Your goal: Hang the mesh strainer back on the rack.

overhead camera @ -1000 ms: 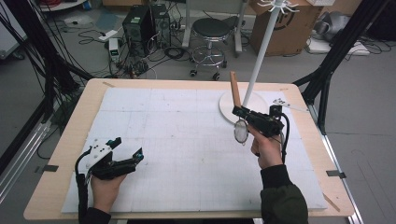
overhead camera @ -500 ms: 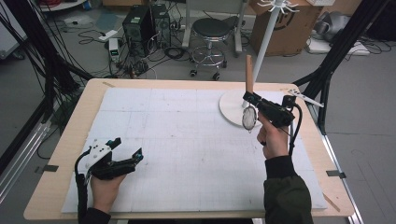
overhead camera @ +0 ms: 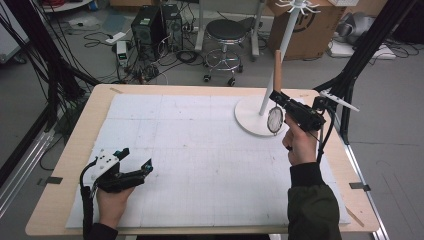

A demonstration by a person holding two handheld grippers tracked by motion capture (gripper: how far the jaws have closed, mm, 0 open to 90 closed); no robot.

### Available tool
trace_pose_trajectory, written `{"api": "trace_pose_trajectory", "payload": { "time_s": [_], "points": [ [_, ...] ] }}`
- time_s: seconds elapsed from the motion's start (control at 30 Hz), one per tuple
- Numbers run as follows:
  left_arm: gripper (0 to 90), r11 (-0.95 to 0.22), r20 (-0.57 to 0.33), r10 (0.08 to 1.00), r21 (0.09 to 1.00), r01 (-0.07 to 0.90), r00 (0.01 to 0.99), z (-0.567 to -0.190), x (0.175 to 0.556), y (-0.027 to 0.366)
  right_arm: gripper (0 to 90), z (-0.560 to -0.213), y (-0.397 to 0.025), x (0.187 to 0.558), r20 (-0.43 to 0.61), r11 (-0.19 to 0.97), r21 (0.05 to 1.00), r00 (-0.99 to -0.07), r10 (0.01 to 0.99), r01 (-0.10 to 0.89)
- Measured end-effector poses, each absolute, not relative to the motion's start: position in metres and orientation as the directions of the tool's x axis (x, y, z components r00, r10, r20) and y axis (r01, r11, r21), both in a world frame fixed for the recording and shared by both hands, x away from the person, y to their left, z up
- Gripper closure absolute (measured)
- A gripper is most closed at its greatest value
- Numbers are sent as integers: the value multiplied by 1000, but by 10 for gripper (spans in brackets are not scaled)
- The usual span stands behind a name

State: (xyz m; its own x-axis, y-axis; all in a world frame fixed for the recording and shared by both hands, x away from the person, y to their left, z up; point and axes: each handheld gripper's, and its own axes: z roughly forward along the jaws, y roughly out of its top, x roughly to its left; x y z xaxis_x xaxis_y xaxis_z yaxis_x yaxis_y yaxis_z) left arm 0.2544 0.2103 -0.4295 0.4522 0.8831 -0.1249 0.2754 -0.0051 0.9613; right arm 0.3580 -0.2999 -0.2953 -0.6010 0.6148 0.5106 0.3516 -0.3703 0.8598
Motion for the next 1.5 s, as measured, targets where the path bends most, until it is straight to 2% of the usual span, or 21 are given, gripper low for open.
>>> {"api": "trace_pose_trajectory", "payload": {
  "time_s": [0.67, 1.5],
  "points": [
    [98, -1, -125, 892, 961, 277, 435, -430, 248, 217, 691, -283, -312, 371, 510, -399, 859, -602, 614, 321],
    [98, 7, -140, 886, 957, 289, 442, -431, 251, 217, 691, -247, -326, 376, 481, -434, 871, -578, 659, 231]
  ]
}}
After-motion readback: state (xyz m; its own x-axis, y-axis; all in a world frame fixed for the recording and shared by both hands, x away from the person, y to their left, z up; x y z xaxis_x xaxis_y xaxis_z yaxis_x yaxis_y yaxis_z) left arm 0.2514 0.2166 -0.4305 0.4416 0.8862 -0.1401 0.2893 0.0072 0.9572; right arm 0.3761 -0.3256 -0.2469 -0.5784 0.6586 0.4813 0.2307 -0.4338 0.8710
